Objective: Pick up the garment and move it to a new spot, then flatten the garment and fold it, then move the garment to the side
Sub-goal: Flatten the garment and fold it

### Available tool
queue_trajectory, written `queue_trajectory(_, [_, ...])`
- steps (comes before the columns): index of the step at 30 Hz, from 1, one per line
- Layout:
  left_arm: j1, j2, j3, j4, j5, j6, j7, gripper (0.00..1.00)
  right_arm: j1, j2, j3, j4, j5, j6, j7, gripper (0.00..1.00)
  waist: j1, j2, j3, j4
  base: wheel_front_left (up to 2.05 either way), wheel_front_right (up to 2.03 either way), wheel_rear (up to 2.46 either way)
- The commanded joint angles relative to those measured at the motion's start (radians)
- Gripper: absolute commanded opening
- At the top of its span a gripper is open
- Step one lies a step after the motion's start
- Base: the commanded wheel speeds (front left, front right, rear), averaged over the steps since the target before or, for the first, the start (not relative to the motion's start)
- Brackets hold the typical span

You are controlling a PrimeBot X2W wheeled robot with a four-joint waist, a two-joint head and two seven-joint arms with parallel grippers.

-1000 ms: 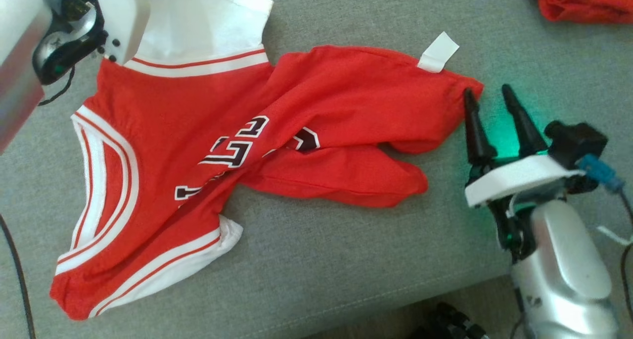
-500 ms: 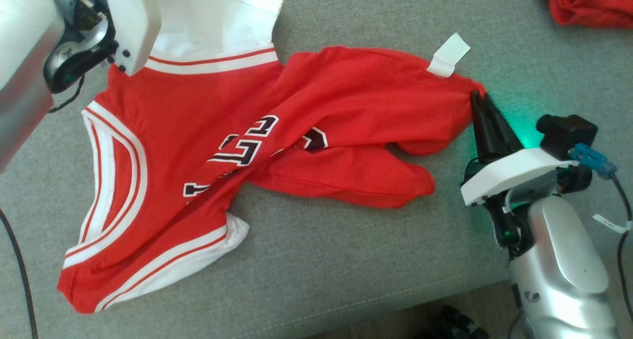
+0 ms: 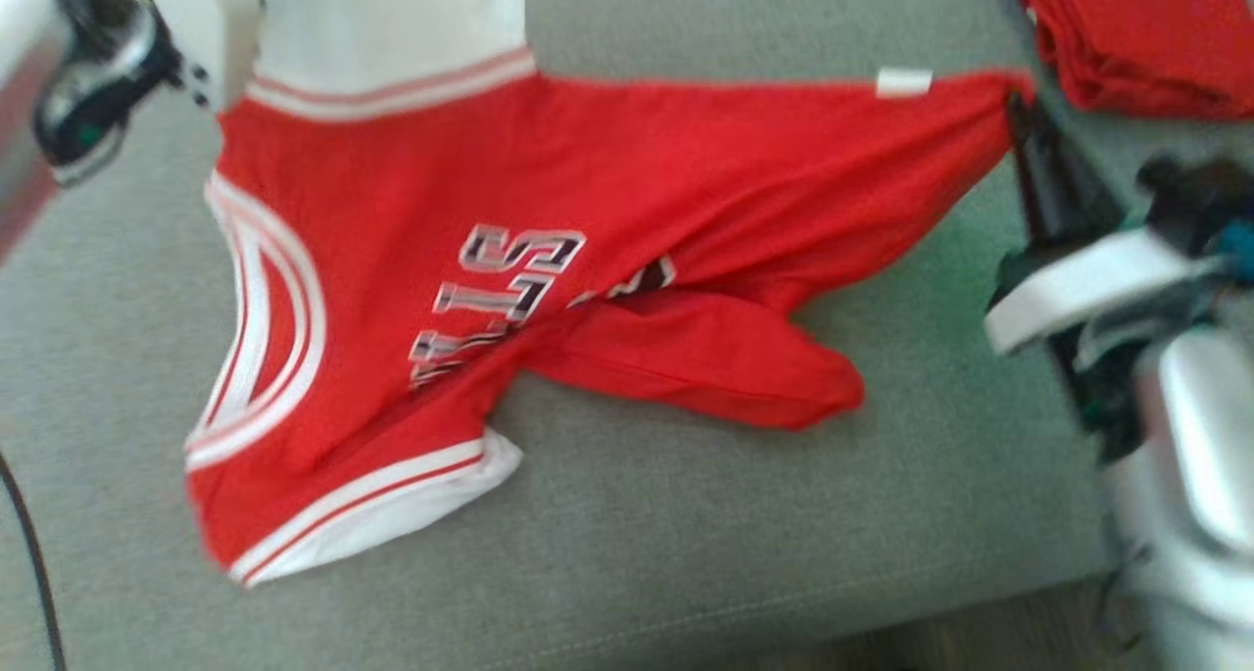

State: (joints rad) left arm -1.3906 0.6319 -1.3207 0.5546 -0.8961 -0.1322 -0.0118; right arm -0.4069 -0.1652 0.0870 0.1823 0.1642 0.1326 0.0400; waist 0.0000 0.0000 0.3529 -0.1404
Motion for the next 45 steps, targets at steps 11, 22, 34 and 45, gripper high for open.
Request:
queue_trajectory(11, [-0.286,0.095,0.046,-0.064,-0.061,0.002,0.068,0.0,-0.532,-0.246,0.13,-0.036,0.217,-0.002,0.314,0.0,0.0,0.0,-0.014,0.132,0.0,0.0,0.0])
queue_trajectory(22, [-0.656,0.038,0.094,0.213,0.126,0.069,-0.142,0.0,-1.087,-0.283,0.262,0.322,0.201,-0.002,0.207,0.0,0.0,0.0,0.221,0.14,0.0,0.0,0.0])
queue_trajectory(34, [-0.671,-0.024,0.295,0.15,0.242,0.15,-0.25,0.0,-1.276,-0.273,0.326,0.584,0.136,-0.002,-0.095,0.0,0.0,0.0,0.295,0.204,0.0,0.0,0.0])
queue_trajectory(45, [-0.119,0.01,0.552,-0.163,0.284,0.103,-0.25,0.0,-1.099,-0.28,0.398,0.705,0.235,-0.002,-0.213,0.0,0.0,0.0,0.247,0.258,0.0,0.0,0.0])
